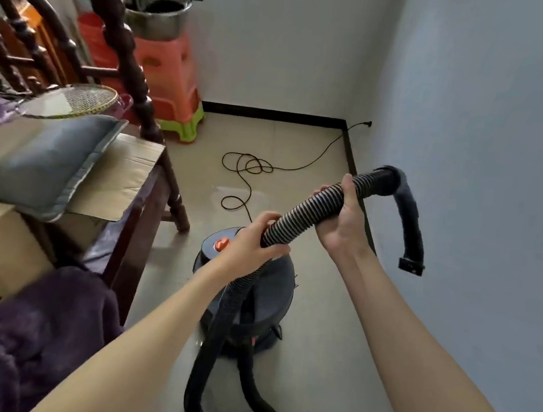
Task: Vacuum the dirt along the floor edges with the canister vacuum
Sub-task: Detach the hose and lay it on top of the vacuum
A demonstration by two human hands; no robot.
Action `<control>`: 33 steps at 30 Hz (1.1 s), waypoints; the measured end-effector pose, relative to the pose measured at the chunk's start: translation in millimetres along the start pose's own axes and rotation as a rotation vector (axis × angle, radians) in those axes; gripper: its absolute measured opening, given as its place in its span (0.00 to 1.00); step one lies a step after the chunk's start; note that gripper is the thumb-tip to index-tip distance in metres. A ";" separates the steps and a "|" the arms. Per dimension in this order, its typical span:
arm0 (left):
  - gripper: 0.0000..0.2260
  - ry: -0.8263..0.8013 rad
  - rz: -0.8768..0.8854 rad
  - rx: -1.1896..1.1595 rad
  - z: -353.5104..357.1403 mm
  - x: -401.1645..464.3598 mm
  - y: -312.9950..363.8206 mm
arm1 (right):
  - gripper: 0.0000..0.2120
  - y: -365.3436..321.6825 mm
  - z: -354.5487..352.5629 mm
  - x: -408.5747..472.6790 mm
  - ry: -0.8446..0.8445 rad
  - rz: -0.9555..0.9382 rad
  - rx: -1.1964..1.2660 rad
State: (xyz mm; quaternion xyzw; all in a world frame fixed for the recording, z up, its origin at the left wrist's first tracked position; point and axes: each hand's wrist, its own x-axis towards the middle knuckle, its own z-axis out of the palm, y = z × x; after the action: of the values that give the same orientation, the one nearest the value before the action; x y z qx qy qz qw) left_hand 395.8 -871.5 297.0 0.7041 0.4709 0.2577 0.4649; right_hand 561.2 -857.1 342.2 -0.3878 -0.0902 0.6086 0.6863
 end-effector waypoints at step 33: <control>0.10 -0.184 -0.480 -0.109 -4.6 136.7 -163.6 | 0.28 74.7 -143.7 234.8 -0.780 -0.299 -1.867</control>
State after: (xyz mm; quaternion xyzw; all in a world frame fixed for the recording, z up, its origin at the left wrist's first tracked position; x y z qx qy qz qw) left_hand 380.8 -725.8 142.0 0.5665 0.5658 0.0998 0.5908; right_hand 646.7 -708.5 114.3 -0.5276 -0.7929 0.2872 0.1021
